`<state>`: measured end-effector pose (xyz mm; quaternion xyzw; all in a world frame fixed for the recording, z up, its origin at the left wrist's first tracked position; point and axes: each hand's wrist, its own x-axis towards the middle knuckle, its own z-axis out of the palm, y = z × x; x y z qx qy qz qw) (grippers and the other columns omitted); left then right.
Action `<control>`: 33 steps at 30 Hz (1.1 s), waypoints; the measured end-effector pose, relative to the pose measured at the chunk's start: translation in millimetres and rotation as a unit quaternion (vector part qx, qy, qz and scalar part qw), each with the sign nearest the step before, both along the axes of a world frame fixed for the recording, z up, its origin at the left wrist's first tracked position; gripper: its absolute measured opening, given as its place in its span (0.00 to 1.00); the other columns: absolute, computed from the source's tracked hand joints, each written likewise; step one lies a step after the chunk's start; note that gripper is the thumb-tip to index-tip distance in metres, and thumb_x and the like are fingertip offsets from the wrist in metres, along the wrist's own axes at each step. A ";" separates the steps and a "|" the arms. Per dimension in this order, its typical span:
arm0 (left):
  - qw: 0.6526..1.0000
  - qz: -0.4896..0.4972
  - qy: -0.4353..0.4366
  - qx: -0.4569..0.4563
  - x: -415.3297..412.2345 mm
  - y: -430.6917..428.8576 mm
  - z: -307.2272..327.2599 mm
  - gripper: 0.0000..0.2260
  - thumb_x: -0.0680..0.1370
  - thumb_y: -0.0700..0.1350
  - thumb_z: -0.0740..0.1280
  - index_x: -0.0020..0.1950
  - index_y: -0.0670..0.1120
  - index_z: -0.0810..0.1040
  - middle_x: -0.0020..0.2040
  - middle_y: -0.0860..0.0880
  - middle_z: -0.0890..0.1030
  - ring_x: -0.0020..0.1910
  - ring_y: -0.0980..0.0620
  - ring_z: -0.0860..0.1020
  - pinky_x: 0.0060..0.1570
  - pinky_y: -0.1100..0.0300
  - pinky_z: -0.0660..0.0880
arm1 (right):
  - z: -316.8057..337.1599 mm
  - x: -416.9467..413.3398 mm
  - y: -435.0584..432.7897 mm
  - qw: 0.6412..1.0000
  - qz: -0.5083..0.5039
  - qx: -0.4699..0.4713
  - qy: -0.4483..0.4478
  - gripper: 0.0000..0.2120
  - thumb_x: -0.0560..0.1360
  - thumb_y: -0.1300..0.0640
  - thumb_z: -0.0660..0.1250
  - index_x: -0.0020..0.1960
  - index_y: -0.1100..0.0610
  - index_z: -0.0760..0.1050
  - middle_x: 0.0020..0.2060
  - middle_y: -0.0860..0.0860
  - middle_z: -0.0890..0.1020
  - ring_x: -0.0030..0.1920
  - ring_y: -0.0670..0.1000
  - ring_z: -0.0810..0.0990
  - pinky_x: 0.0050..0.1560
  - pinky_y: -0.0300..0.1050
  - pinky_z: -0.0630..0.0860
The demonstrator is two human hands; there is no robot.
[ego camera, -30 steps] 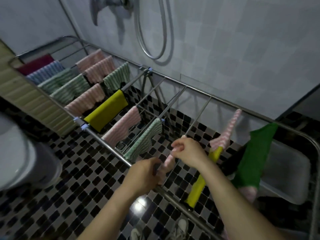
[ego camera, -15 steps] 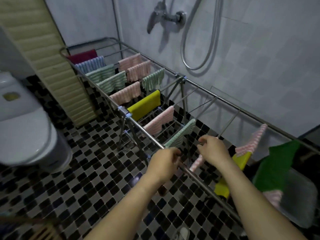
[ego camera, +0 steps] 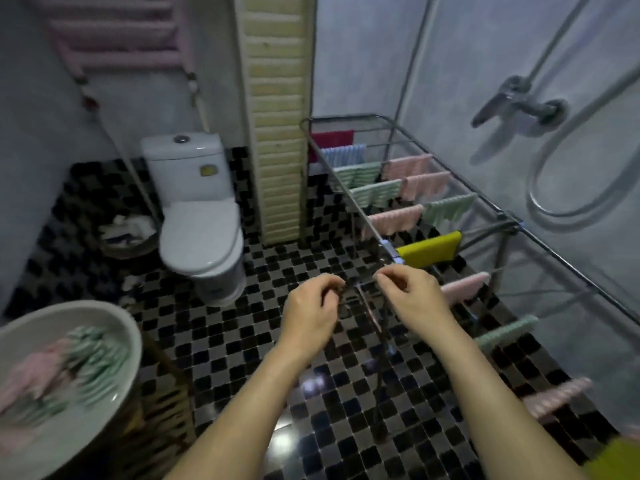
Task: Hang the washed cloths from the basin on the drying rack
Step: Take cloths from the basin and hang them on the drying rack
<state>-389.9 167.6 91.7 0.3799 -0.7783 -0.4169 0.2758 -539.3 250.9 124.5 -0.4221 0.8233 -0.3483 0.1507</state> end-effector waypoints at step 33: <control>0.754 0.565 -0.174 0.286 293.4 -117.3 -112.3 0.24 0.75 0.35 0.60 0.71 0.48 0.71 0.71 0.45 0.71 0.67 0.45 0.71 0.64 0.55 0.71 | -131.0 296.6 -321.8 0.745 0.602 0.242 -0.155 0.27 0.79 0.59 0.63 0.75 0.50 0.60 0.70 0.55 0.70 0.64 0.56 0.74 0.60 0.53 0.76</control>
